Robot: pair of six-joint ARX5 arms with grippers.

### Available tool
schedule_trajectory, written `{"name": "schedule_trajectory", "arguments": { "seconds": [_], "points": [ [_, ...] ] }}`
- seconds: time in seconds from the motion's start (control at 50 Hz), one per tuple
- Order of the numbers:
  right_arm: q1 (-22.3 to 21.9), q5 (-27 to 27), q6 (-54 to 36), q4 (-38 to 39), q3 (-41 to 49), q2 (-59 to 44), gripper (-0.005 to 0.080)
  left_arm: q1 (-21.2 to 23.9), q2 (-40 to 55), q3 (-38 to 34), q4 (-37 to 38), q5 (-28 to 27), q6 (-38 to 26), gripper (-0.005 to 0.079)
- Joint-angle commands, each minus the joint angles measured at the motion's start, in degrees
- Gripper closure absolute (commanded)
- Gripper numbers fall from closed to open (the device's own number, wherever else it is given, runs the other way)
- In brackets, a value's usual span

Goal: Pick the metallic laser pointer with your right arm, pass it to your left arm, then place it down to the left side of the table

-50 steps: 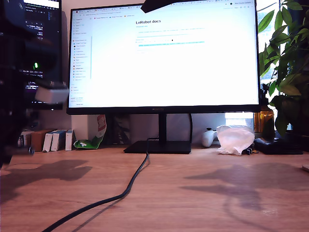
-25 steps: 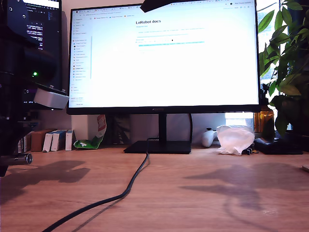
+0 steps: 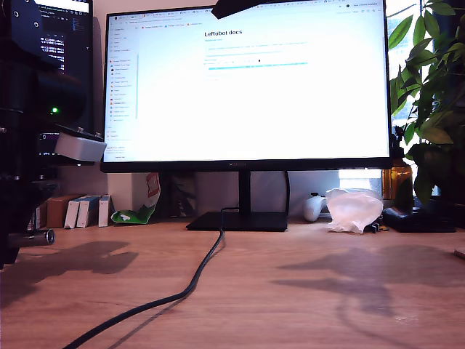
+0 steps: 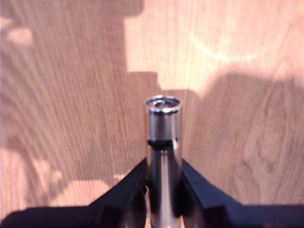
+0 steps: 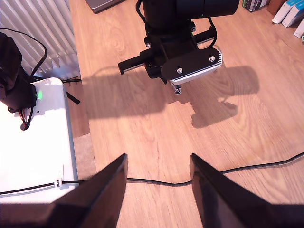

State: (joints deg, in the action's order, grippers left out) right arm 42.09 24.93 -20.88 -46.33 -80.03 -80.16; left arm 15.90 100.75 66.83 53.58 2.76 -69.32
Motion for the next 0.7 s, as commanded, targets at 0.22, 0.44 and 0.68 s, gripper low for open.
{"name": "schedule_trajectory", "arguments": {
  "seconds": [0.22, 0.44, 0.68],
  "points": [
    [0.26, 0.20, -0.17, 0.22, 0.42, -0.57, 0.0375, 0.39, 1.29, -1.01, -1.38, -0.42, 0.20, 0.0587],
    [0.26, 0.20, -0.20, 0.48, 0.42, -0.57, 0.0375, 0.39, 1.29, -1.01, -1.38, -0.44, 0.28, 0.0506],
    [0.26, 0.15, -0.52, 0.92, 0.42, -0.57, 0.0375, 0.37, 1.29, -1.01, -1.68, -0.22, 0.31, 0.0507]
  ]
}}
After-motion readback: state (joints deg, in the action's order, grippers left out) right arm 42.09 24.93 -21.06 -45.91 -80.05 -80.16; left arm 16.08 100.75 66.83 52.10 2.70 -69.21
